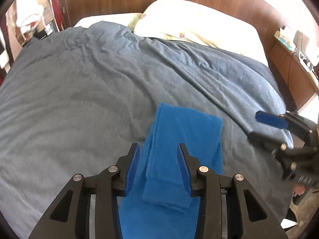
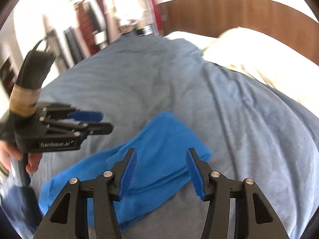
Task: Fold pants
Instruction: 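Open both grippers and release the folded blue pants, then grasp the folded pants edge with the left gripper while the right gripper pinches beside it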
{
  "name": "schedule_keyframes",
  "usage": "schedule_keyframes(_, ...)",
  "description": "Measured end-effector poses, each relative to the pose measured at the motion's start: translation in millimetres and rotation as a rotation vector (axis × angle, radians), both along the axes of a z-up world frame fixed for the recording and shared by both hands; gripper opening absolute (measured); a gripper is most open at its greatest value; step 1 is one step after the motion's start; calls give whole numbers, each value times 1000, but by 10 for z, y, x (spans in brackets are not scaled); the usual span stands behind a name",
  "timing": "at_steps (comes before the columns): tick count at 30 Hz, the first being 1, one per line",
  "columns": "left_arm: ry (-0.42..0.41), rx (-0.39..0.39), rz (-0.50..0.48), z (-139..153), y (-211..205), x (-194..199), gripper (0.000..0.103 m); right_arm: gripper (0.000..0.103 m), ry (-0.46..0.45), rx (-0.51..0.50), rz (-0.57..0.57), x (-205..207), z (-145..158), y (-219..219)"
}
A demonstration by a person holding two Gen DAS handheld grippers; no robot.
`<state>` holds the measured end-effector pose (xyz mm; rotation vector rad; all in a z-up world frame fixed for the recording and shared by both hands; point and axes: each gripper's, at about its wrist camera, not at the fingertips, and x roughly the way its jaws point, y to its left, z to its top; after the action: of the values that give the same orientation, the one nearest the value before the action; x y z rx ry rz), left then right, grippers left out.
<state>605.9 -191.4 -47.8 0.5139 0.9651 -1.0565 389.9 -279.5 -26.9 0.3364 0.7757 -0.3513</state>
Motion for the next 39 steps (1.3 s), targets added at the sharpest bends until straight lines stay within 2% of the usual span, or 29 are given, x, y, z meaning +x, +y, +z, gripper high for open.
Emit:
schedule_keyframes(5,-3,23,-17,-81,-317,247,38,53,17,79,-186,-9,-171,-498)
schedule_keyframes(11,58,40,-67,-234,-714,414,39,53,42,207,-311,4,-430,-884)
schedule_keyframes(16,178,68,-160,-456,-1014,478,39,53,25,290,-307,65,-579,-977)
schedule_keyframes(22,211,99,-202,-645,-1209,572,39,53,31,374,-323,150,-789,-1001)
schedule_keyframes(30,322,122,-213,-994,-1272,787,39,53,76,404,-349,273,-1030,-1040)
schedule_keyframes(39,371,156,-255,-1246,-1315,811,42,53,120,429,-339,326,-1213,-1058)
